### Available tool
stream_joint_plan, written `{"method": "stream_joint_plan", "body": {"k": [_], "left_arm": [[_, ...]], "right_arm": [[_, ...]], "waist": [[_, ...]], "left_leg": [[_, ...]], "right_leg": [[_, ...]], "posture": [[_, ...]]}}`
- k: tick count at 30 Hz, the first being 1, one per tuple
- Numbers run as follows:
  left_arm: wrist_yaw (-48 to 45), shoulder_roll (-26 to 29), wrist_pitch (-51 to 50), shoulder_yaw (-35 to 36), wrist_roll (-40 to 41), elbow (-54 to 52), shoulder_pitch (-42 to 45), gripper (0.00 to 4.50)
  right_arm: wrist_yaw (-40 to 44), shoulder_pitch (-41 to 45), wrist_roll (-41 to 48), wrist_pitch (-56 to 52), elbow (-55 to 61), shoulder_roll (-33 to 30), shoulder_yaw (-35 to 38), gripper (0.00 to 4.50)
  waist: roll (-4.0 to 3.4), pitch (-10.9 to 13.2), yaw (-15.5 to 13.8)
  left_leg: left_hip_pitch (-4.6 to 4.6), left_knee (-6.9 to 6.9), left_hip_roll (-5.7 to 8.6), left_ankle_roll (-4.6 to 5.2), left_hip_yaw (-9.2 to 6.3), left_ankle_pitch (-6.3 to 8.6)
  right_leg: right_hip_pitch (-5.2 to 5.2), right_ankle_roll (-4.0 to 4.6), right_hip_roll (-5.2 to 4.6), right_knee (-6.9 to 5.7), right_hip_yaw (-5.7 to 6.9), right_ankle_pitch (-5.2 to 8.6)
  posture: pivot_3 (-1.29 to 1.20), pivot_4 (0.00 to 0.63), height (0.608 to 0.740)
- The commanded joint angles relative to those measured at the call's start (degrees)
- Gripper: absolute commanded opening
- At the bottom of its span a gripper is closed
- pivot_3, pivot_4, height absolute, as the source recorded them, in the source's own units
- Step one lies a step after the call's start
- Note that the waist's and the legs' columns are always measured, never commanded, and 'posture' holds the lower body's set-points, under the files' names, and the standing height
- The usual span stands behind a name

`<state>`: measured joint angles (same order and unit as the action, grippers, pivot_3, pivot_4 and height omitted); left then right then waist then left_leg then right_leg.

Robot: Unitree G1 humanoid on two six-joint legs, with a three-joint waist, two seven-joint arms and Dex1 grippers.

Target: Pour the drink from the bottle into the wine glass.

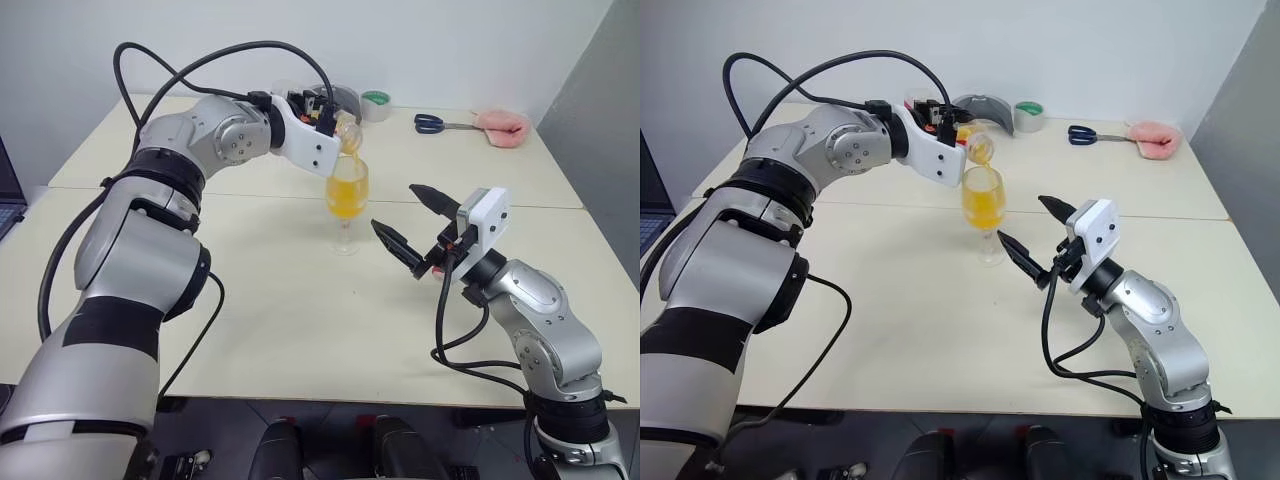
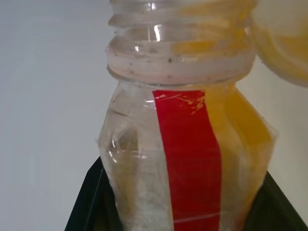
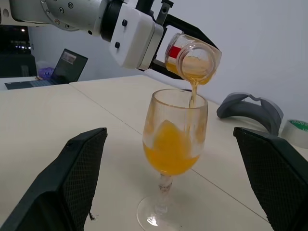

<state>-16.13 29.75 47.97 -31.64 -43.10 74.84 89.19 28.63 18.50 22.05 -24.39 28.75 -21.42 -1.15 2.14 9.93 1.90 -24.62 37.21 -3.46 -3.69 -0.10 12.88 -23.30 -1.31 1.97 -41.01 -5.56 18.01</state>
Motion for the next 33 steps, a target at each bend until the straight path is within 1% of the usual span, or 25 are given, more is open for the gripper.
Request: {"method": "stream_joint_plan", "body": {"k": [1,7,13,23,24,27,29,33], "left_arm": [[-1.07,0.32,-0.07,2.31,2.75,-0.67,1.63,1.80],[-3.68,0.61,-0.39,3.92,5.26,-0.92,0.91,1.80],[-8.11,0.45,-1.21,7.01,9.39,-1.25,-0.28,1.80],[-17.92,-1.47,-6.13,16.11,21.15,-3.70,-4.28,1.80],[-18.42,-1.69,-7.03,17.00,22.14,-4.11,-4.62,1.80],[-21.84,-3.46,-12.97,22.29,29.12,-6.61,-6.49,1.80],[-23.06,-4.06,-16.74,24.75,32.23,-8.96,-7.66,1.80],[-22.25,-4.63,-27.30,30.01,38.13,-15.90,-10.30,1.80]], "right_arm": [[-0.12,-0.04,0.71,0.55,2.07,-0.23,1.01,4.50],[-0.01,-0.09,0.84,0.42,2.13,-0.29,1.00,4.50],[0.26,0.09,0.99,0.44,1.92,-0.38,1.02,4.50],[0.53,-0.07,1.07,0.35,2.25,-0.58,0.76,4.50],[0.54,-0.16,1.07,0.35,2.34,-0.60,0.74,4.50],[0.74,-0.31,1.11,0.43,2.62,-0.57,0.33,4.50],[1.06,-0.36,1.06,0.59,2.76,-0.66,0.03,4.50],[1.66,-0.42,1.65,0.22,3.07,-0.65,0.09,4.50]], "waist": [[0.00,0.00,0.00],[0.00,0.00,-0.01],[0.00,0.00,-0.01],[0.00,0.00,0.01],[0.00,0.00,0.01],[0.00,0.00,0.00],[0.00,0.00,0.01],[-0.01,0.00,0.16]], "left_leg": [[0.00,0.00,0.00,0.00,0.00,0.00],[0.00,0.01,0.01,0.00,0.00,0.00],[0.00,0.02,0.01,0.00,0.00,0.00],[0.00,0.08,0.00,0.01,0.00,0.00],[0.00,0.09,0.00,0.01,-0.01,0.00],[-0.02,0.16,0.00,0.01,-0.02,0.00],[-0.06,0.31,-0.01,0.01,-0.04,0.00],[-0.11,0.58,-0.07,0.03,0.03,0.01]], "right_leg": [[0.00,0.00,0.00,0.00,0.00,0.00],[0.00,0.00,0.00,-0.01,0.00,0.00],[0.00,0.00,0.00,-0.02,0.00,0.00],[0.00,0.00,0.00,-0.07,0.00,0.00],[0.00,0.00,0.00,-0.08,0.01,0.00],[0.00,0.00,0.00,-0.11,0.02,0.00],[0.01,0.00,0.00,-0.15,0.04,0.00],[0.04,0.00,0.00,-0.24,0.05,0.00]], "posture": [[0.00,0.150,0.740],[0.00,0.150,0.740],[0.00,0.150,0.740],[0.00,0.150,0.740],[0.00,0.150,0.740],[0.00,0.150,0.740],[0.00,0.150,0.740],[0.00,0.150,0.740]]}}
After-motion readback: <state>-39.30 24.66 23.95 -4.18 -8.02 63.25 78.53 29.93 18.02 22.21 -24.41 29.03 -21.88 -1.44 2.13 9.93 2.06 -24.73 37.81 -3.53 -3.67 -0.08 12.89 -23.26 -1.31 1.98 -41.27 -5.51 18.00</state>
